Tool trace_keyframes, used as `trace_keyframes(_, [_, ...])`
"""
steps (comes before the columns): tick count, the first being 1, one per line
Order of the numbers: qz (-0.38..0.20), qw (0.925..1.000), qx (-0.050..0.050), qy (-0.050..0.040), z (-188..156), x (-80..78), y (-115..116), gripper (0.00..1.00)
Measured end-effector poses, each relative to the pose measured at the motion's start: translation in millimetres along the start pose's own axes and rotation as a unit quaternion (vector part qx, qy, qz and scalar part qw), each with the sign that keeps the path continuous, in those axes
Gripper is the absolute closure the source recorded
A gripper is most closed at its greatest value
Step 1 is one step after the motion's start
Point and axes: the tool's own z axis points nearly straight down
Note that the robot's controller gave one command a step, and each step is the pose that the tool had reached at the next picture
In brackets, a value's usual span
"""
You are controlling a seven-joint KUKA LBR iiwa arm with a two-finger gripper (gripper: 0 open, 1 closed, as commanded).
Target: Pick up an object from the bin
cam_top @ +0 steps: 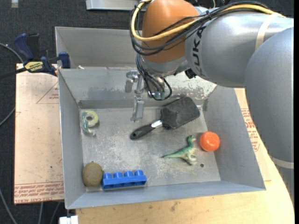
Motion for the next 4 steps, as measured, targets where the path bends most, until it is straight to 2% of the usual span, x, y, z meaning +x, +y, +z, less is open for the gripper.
trace_keyframes(1, [0.001,1.0,0.0,-0.0038,-5.5,-1.3,-0.7,0.0])
trace_keyframes(2, [-0.034,0.9994,0.0,-0.0061,56.0,3.1,-35.1,0.0])
trace_keyframes(3, [-0.086,0.9963,0.0,-0.0014,77.0,4.8,-52.4,0.0])
trace_keyframes(4, [-0.208,0.9782,0.0,-0.0041,70.1,3.4,-90.2,0.0])
